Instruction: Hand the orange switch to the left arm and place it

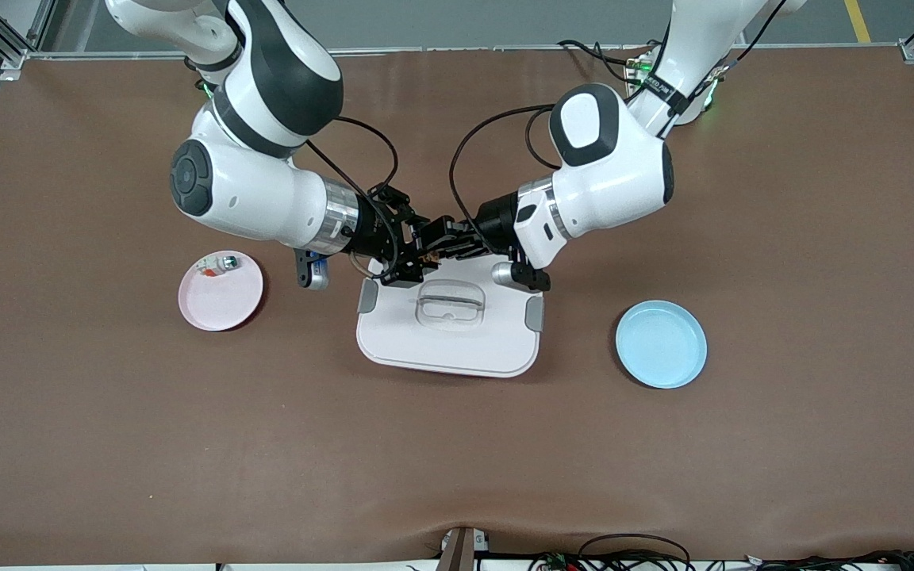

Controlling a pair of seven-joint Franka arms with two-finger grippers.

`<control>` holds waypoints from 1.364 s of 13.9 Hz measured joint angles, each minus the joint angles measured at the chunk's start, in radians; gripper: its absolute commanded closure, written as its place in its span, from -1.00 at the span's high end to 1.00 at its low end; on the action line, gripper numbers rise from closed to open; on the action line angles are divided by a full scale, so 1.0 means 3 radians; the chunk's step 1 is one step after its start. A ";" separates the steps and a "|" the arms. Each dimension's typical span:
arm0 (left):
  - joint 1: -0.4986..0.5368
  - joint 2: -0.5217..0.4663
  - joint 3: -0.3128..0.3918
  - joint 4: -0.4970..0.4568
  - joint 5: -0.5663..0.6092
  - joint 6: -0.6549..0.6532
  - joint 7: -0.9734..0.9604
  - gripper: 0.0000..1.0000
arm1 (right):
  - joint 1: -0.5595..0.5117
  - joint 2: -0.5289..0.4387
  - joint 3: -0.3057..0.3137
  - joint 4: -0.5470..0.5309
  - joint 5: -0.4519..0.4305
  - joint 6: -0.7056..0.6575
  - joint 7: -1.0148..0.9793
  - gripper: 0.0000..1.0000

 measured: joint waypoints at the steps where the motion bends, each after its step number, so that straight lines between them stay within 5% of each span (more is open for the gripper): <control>1: 0.0003 0.0006 0.0001 0.0000 0.0000 0.0000 0.0005 -1.00 | 0.0001 0.0011 0.0001 0.0006 0.0001 0.0007 -0.0001 0.59; 2: 0.0009 0.0008 0.0001 0.0000 0.0000 0.0000 0.0016 -1.00 | 0.0005 0.0015 0.0002 0.0007 0.0001 0.0024 -0.0001 1.00; 11: 0.0033 -0.0007 0.0001 0.0019 0.0000 -0.0072 0.0019 -1.00 | -0.0064 0.0019 -0.0060 0.0072 -0.0004 -0.0073 -0.0288 1.00; 19: 0.0636 -0.0383 0.0007 0.0034 0.0973 -0.1528 0.0023 -1.00 | -0.0841 0.0018 -0.0102 0.0337 -0.0028 -0.1389 -0.1519 1.00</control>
